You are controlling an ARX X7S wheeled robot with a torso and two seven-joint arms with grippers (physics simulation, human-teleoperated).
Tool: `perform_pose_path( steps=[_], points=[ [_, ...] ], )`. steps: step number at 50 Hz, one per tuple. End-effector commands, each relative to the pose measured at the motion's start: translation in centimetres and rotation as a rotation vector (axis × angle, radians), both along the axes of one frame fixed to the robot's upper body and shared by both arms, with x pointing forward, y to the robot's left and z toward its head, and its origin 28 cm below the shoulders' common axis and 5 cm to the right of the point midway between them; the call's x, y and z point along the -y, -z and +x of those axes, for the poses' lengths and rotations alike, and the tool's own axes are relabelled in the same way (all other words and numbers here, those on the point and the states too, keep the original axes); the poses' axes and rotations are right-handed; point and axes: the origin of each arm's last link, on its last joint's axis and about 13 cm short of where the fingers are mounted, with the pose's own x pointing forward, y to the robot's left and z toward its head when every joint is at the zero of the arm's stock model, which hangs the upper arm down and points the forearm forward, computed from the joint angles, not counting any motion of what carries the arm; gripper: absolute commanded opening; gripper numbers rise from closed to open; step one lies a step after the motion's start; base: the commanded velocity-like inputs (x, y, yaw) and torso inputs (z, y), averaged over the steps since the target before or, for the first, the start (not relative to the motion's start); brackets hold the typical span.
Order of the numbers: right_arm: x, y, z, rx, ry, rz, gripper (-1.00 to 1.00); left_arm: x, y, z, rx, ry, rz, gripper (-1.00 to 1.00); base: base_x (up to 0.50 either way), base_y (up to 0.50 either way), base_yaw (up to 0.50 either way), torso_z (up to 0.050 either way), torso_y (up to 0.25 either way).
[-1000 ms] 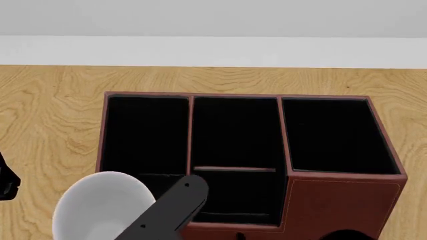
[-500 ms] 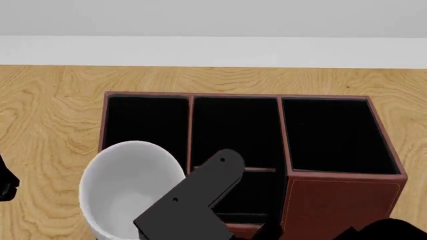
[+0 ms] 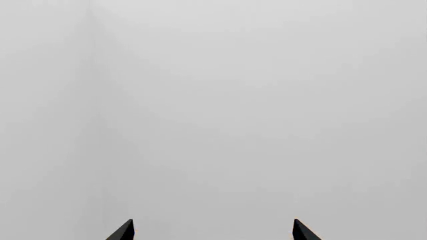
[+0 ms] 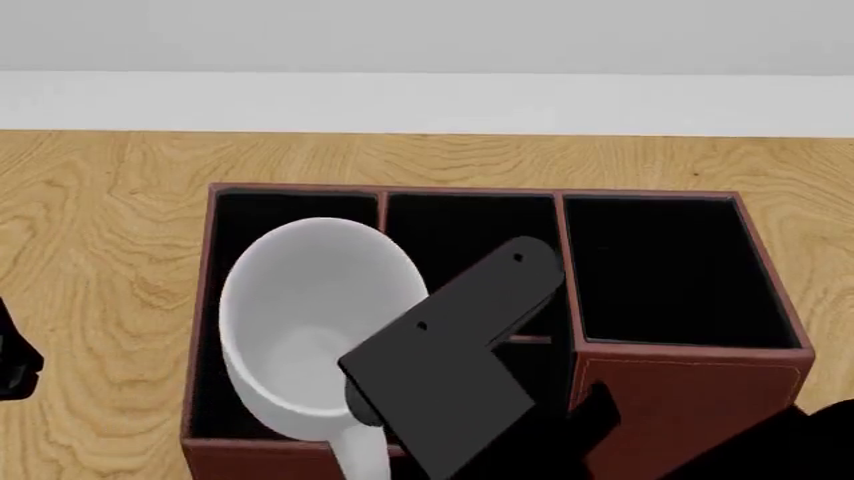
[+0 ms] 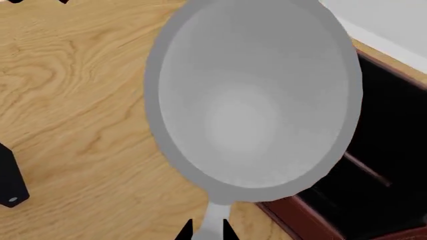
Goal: Pick up the white mug and place it to the right of the caddy.
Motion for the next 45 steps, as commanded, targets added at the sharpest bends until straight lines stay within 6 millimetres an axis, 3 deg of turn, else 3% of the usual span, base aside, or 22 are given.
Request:
perform_pose_path(
  steps=[1, 45],
  points=[
    [0.7, -0.7, 0.7, 0.036, 0.036, 0.001, -1.00, 0.1, 0.0, 0.1, -0.001, 0.002, 0.000, 1.00, 0.00, 0.00, 0.00, 0.000, 0.000],
    [3.5, -3.1, 2.2, 0.109, 0.229, -0.012, -1.00, 0.1, 0.0, 0.3, 0.001, 0.020, -0.008, 1.00, 0.00, 0.00, 0.00, 0.000, 0.000]
  ],
)
